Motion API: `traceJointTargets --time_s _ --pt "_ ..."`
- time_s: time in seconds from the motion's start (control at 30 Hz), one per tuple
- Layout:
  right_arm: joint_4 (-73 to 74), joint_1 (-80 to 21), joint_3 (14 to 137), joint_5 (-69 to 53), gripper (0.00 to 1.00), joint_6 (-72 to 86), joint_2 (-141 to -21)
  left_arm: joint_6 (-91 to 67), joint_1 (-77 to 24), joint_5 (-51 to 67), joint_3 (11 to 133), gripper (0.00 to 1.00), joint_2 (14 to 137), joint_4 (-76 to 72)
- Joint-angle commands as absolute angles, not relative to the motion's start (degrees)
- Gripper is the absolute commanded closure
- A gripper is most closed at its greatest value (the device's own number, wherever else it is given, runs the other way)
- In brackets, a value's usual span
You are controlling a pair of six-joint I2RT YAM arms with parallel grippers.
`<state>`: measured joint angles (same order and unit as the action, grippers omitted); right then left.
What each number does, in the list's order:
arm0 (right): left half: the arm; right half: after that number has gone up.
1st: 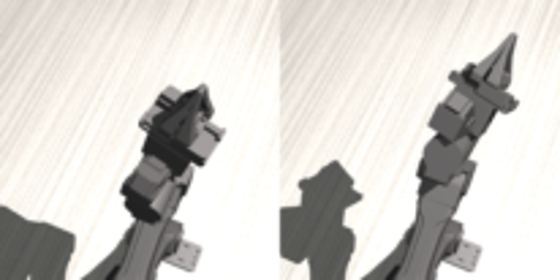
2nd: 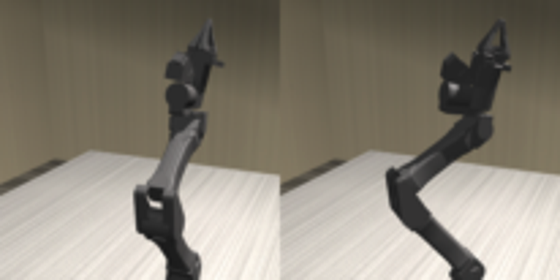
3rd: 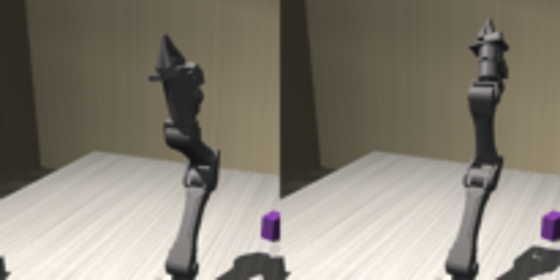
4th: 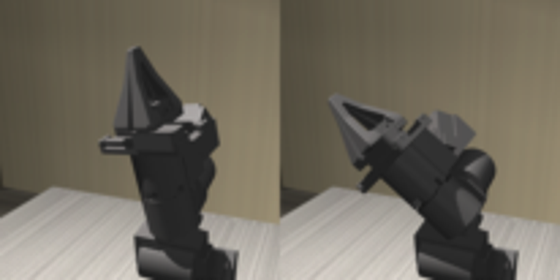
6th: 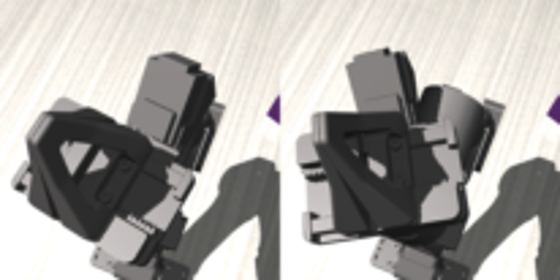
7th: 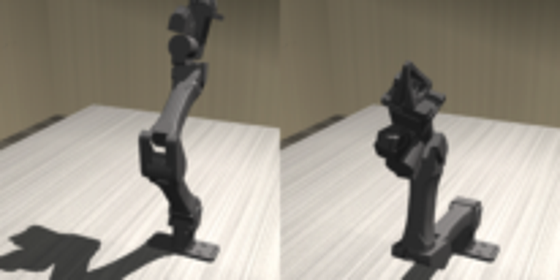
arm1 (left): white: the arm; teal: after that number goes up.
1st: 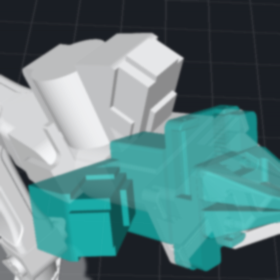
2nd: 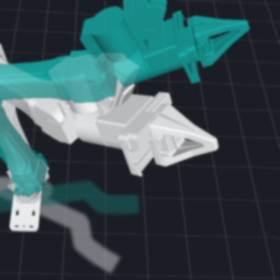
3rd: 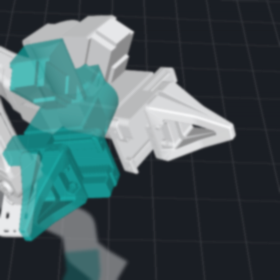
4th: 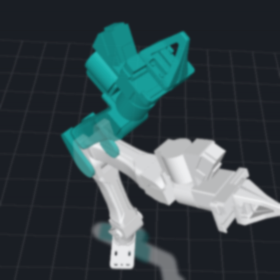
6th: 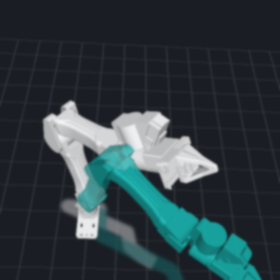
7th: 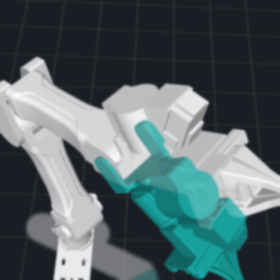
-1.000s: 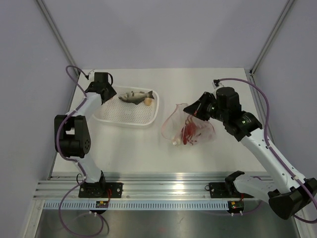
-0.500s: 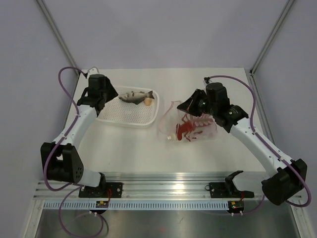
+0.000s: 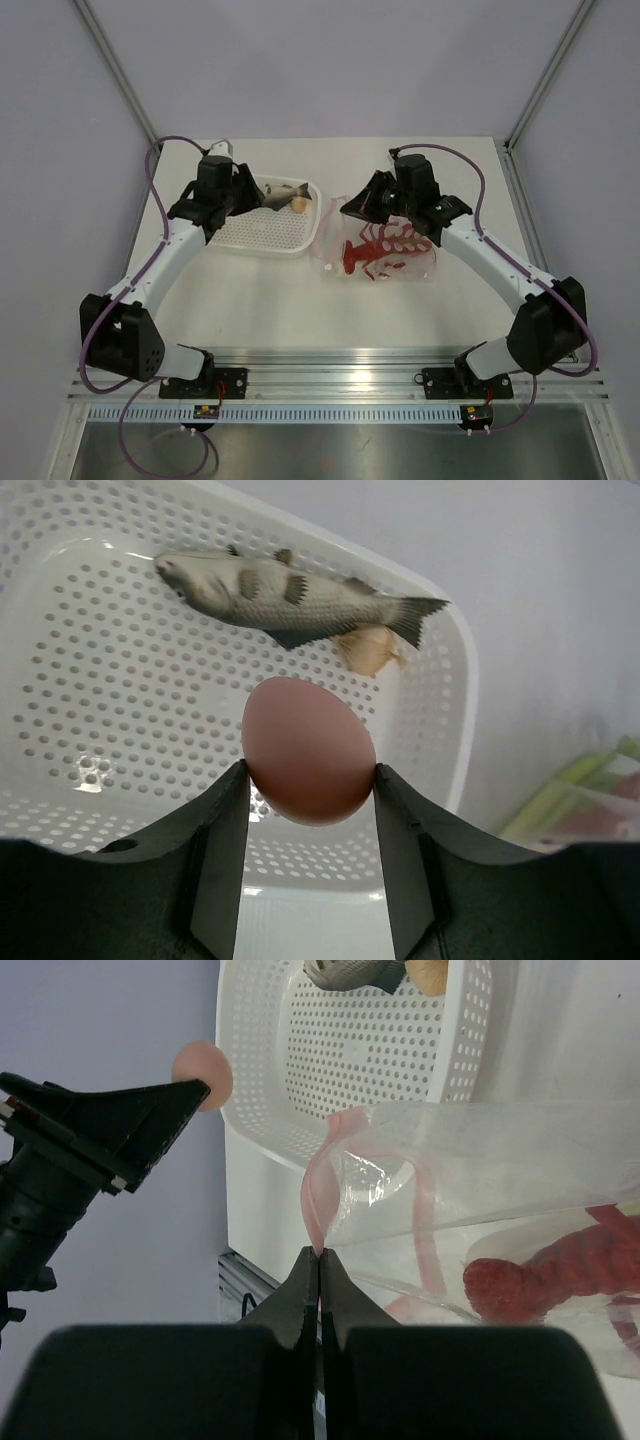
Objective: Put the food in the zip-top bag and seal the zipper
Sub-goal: Pick up the fake food from the bin, then place the fake food in the zipper food storage bag.
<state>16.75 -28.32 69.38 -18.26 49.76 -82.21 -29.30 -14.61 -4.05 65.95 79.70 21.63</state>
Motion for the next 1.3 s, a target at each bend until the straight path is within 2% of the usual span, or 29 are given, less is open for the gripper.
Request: traceJointTargets --time_s 0.0,0.5,0.8,1.2,1.23,1.27 --pt "11.9 -27.9 73.7 -21.4 1.0 50.1 -83.7 -26.8 -16.6 4.4 67.6 0.8 76.3 22.0" --pt "11.0 -27.9 76.3 -22.9 1.0 50.7 -85.7 -29.9 -23.2 30.7 64.3 0.8 77.2 14.3" --pt "11.2 -27.9 76.1 -23.0 1.0 50.7 -85.7 -33.3 -25.0 36.4 61.8 0.8 81.0 7.7" --pt "11.1 -27.9 73.0 -24.3 1.0 51.4 -81.1 -38.9 -26.9 36.9 66.8 0.8 92.0 -2.5" --pt "11.0 -27.9 72.8 -24.3 1.0 51.6 -80.3 -39.4 -27.2 36.7 67.5 0.78 92.8 -2.9" --pt "11.1 -27.9 72.5 -24.3 1.0 51.7 -79.9 -39.5 -28.0 36.0 68.0 0.71 93.4 -3.1"
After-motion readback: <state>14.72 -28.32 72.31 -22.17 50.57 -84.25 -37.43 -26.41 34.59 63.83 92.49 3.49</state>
